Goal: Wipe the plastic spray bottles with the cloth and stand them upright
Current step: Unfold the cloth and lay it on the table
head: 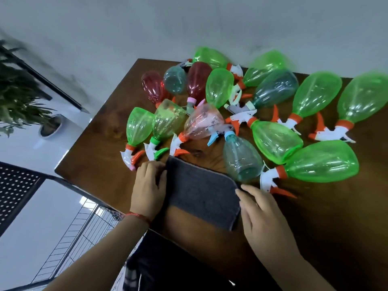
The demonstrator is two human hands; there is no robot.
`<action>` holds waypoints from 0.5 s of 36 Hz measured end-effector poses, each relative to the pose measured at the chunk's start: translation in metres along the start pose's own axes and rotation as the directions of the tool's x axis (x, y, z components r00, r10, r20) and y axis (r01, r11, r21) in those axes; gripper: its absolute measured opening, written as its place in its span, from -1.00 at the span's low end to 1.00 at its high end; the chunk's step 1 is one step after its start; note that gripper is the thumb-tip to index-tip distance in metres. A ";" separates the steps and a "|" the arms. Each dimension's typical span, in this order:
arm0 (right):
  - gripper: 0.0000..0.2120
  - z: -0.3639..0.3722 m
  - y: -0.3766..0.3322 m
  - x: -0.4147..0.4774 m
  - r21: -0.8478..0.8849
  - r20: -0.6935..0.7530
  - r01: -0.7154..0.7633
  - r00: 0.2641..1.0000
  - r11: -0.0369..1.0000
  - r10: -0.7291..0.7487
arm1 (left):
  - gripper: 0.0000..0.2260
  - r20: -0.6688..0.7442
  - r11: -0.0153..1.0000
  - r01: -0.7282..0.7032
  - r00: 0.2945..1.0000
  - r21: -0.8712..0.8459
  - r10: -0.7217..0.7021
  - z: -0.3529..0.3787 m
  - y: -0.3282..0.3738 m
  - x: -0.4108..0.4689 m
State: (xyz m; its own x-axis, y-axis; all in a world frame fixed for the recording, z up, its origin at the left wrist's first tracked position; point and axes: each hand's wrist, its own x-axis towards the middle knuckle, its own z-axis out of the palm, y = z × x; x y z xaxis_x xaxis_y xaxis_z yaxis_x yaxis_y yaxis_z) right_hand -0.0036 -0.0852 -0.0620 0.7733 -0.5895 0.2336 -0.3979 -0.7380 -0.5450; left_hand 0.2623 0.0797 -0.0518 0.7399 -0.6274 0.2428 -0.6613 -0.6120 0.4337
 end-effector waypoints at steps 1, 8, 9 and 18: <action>-0.56 0.001 -0.001 -0.001 -0.009 -0.010 -0.006 1.000 1.000 0.006 | -0.90 -0.024 0.999 -0.043 0.999 0.022 0.044 0.001 -0.002 -0.001; -0.67 0.004 -0.002 -0.010 -0.143 -0.055 0.259 0.961 0.955 -0.269 | -0.87 0.003 0.908 -0.413 0.910 0.070 0.414 0.006 -0.012 -0.007; -0.69 0.004 -0.003 -0.009 -0.134 -0.037 0.302 0.950 0.944 -0.310 | -0.86 0.002 0.903 -0.428 0.904 0.049 0.428 0.007 -0.014 -0.006; -0.79 0.008 -0.021 -0.019 -0.119 0.042 0.209 0.978 0.971 -0.206 | -0.79 0.171 0.759 -0.547 0.760 -0.354 0.627 -0.003 -0.037 -0.003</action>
State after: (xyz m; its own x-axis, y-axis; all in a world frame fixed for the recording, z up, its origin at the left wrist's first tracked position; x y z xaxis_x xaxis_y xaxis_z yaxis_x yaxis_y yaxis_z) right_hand -0.0060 -0.0560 -0.0611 0.8588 -0.4107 0.3064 -0.2832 -0.8788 -0.3840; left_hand 0.2852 0.1057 -0.0656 0.1263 -0.9428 0.3084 -0.8627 0.0490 0.5034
